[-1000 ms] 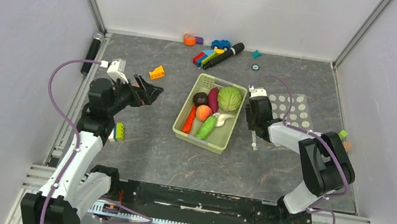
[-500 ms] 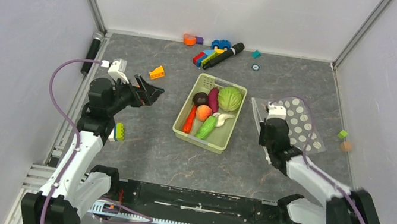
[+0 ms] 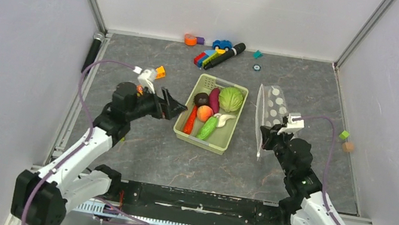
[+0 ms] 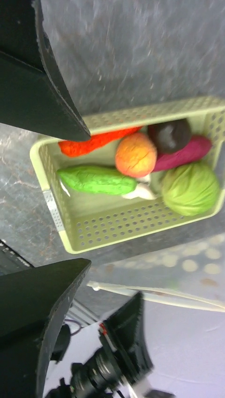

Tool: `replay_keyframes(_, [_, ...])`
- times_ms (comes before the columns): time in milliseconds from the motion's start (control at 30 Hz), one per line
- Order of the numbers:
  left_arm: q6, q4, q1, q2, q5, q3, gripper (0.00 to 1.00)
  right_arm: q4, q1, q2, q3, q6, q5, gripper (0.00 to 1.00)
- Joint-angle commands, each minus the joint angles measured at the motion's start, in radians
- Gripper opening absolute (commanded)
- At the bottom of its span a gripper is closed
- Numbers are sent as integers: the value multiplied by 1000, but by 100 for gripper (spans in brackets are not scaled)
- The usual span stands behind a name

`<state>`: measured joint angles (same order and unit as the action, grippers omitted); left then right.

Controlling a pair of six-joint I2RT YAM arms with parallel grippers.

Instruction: Place the food in the zip-top bag and seal the zipper

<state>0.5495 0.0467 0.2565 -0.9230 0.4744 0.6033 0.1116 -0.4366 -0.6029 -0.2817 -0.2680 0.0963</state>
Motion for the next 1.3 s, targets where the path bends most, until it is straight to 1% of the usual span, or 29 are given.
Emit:
replay_keyframes(0, [-4, -67, 204, -53, -199, 85, 100, 43, -1, 6, -87, -86, -93, 0])
replay_keyframes(133, [0, -73, 353, -114, -302, 166, 100, 64, -1, 3, -93, -149, -195, 0])
replay_keyframes(267, [-5, -74, 499, -208, -448, 265, 100, 103, -2, 47, -40, -164, -284, 0])
replay_keyframes(333, [-4, -74, 552, -269, -471, 321, 100, 113, -2, 71, -13, -160, -325, 0])
replay_keyframes(567, [-4, -90, 730, -471, -655, 496, 100, 132, -1, 113, 15, -143, -362, 0])
replay_keyframes(700, [-7, -137, 786, -549, -767, 569, 100, 123, -2, 114, 15, -138, -343, 0])
replay_keyframes(833, [33, -195, 799, -600, -879, 606, 100, 128, -2, 133, 21, -133, -362, 0])
replay_keyframes(900, [55, -196, 800, -620, -893, 618, 99, 125, -2, 136, 16, -123, -369, 0])
replay_keyframes(1000, [69, -174, 800, -654, -877, 634, 97, 121, -2, 136, 15, -119, -387, 0])
replay_keyframes(1100, [84, -174, 800, -689, -876, 656, 93, 108, -1, 137, 8, -117, -385, 0])
replay_keyframes(1200, [96, -173, 800, -718, -878, 674, 84, 95, -2, 147, 6, -113, -385, 0])
replay_keyframes(1233, [98, -171, 800, -725, -878, 679, 78, 88, -2, 150, 6, -110, -378, 0])
replay_keyframes(1267, [98, -171, 800, -733, -873, 687, 66, 75, -2, 150, 3, -106, -367, 0])
